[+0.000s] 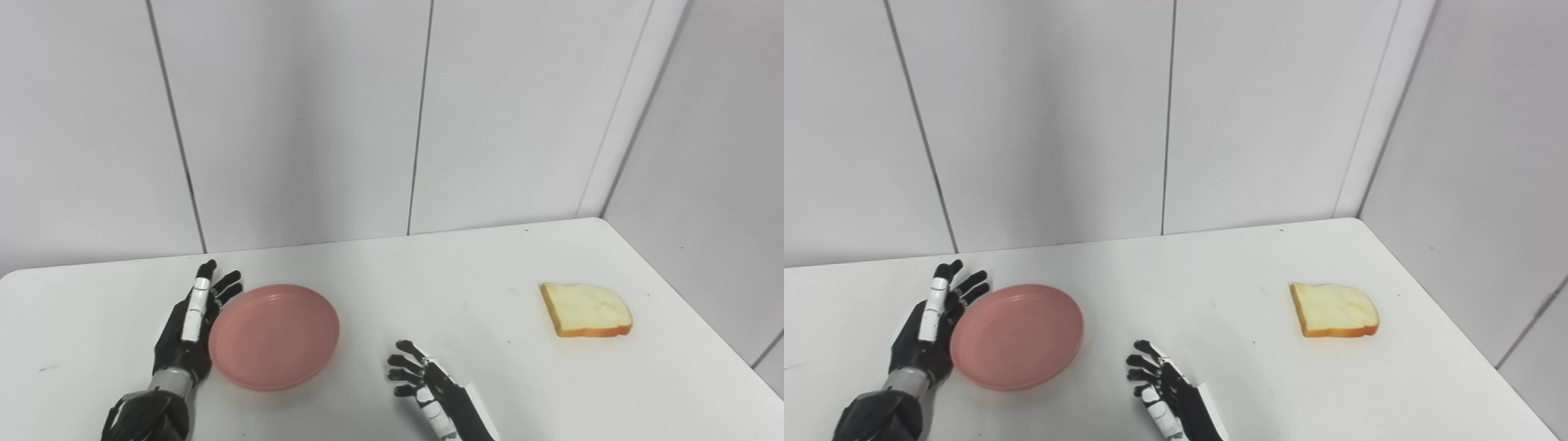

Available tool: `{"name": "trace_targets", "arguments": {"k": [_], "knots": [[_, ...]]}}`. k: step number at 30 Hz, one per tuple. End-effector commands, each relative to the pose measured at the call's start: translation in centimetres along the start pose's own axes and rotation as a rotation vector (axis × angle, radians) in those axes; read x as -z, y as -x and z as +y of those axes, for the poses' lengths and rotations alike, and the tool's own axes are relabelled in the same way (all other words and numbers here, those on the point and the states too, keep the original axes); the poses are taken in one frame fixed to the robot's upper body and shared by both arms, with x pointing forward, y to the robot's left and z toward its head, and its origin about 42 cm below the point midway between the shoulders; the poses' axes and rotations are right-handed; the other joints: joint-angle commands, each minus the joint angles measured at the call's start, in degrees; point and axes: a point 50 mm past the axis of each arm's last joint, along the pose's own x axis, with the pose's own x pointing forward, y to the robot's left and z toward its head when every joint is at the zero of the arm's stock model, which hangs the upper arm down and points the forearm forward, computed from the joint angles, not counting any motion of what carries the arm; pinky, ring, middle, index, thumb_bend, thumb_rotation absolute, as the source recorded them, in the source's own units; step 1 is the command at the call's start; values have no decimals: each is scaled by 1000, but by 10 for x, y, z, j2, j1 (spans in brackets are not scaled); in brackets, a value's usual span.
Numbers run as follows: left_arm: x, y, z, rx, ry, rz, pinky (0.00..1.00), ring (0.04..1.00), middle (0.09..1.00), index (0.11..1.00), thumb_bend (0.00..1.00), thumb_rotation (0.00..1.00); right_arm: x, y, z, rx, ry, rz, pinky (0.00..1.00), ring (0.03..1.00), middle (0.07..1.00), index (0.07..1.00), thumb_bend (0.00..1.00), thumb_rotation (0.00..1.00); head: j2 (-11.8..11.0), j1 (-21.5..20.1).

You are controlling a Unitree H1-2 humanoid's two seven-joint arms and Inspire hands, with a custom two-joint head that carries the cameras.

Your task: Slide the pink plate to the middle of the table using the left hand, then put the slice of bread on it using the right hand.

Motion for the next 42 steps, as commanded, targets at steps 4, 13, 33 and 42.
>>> {"name": "trace_targets", "arguments": {"k": [4, 13, 33, 42], "knots": [[-9, -1, -18, 22, 13, -34, 831, 876, 866, 964, 879, 862, 13, 14, 24, 9, -54, 81, 726, 782, 818, 870, 835, 1000, -1, -11], [-7, 4, -30, 53, 42, -37, 844, 887, 872, 963, 879, 864, 14, 12, 29, 9, -52, 85, 736, 786, 819, 873, 805, 1000, -8, -28], [-9, 8, -21, 51, 41, -32, 868, 899, 867, 964, 888, 853, 5, 15, 11, 227, -176, -50, 691, 759, 802, 857, 826, 943, -9, -32], [-8, 5, -18, 59, 9, -28, 842, 893, 870, 968, 871, 870, -52, 10, -61, 330, -185, -151, 737, 820, 865, 907, 910, 827, -17, -34]]}}
